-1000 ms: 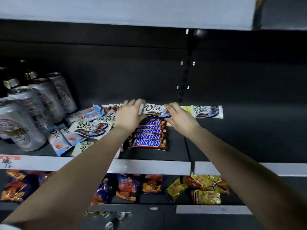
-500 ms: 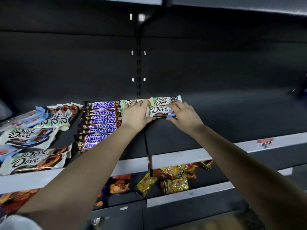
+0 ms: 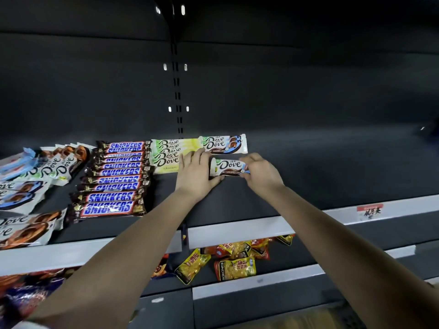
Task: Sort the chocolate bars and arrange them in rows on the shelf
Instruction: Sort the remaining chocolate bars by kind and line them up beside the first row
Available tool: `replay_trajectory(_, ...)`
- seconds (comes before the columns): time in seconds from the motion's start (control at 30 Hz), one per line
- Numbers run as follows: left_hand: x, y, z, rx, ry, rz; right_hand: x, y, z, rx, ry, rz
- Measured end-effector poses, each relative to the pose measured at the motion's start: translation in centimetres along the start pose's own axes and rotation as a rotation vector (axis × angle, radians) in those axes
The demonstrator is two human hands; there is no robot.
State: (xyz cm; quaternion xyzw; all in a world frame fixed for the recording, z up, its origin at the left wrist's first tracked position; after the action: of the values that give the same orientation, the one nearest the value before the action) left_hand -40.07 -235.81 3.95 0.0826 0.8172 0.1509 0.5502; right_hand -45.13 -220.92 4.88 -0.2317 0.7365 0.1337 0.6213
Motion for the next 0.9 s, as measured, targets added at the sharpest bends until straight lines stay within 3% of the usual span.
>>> replay_trajectory(0.9,1.6,-2.6,-2.0,-0.162,-0.040,-0.069,2.5,-0.9,-6.6,-0.054,0.264,-0.125)
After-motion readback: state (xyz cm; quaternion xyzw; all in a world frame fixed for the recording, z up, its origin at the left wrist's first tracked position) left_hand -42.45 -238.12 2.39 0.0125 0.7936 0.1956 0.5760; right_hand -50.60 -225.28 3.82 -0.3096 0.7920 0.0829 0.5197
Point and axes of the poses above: each hand's wrist, its own z-axis away from the middle knuckle, its own x-axis out of the palm, y = z × x, the point moved 8 cm from there along -z, towards the middle knuckle, and after that the axes turned 8 degrees about z, right-handed, at the moved point
